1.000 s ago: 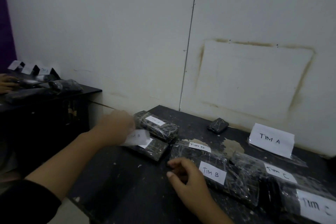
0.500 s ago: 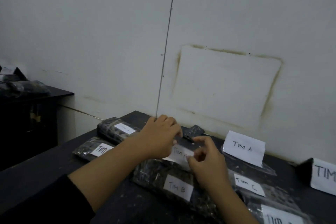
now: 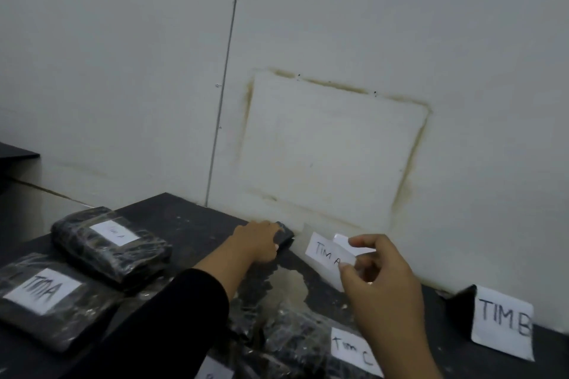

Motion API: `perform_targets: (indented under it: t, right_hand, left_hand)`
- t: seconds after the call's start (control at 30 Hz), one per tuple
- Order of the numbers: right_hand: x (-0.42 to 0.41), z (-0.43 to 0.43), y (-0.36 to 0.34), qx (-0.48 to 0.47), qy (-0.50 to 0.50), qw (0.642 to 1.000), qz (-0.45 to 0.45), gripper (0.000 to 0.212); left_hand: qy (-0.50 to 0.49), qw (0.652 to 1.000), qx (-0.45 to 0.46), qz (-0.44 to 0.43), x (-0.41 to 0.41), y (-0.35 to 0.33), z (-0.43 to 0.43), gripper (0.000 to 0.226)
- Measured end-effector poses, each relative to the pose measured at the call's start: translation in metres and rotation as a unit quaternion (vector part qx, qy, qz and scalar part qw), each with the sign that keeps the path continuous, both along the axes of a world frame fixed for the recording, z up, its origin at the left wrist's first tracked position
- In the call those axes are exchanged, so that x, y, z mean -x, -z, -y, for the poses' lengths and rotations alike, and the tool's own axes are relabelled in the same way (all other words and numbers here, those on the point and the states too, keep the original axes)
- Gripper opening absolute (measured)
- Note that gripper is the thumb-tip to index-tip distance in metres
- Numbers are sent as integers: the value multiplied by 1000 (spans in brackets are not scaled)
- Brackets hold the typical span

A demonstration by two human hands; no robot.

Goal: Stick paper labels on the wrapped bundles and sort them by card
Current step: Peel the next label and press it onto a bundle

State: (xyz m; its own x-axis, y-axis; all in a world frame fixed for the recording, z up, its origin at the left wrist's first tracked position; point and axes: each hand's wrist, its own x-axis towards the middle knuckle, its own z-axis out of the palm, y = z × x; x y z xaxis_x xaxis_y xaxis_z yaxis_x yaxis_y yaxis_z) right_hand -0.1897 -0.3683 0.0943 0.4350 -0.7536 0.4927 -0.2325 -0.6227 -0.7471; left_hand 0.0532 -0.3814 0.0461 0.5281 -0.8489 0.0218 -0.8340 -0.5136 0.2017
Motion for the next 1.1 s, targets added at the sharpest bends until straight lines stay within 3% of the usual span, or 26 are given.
perform_targets:
  t: [0.17,0.3,0.43,0.53,0.7,0.83,0.9,1.03,1.1]
  right_hand:
    - [9,11,-7,2,-15,1000,19,26]
    - [12,12,-9,3,-18,999,36,21]
    - [11,8,-10,3,-20,999,41,20]
    - [10,6,-10,-1,-15,1000,25,20]
    - [12,4,-13,8,-6,1000,24,21]
    - [18,0,-20,-40,-32,996,78,21]
    - [22,-6,-22,-75,-60,990,103,23]
    - [33,-18,-19,-123,-126,979,102,31]
    - [41,-24,-16,-115,-153,978,87,35]
  left_hand:
    - [-39,999,-32,-12,-14,29,40,64]
    - [-58,997,-30,37,-11,28,41,71]
    - [-51,999,-6,1,-10,19,32,42]
    - [-39,993,104,-39,-7,11,17,21]
    - [-64,937,323,-115,7,-20,-19,19]
    - [-36,864,438,-245,28,-38,-53,15]
    - [-26,828,476,-295,47,-44,-72,14]
    - [-31,804,508,-306,89,-44,-103,22]
    - [-43,779,512,-359,108,-40,-115,29]
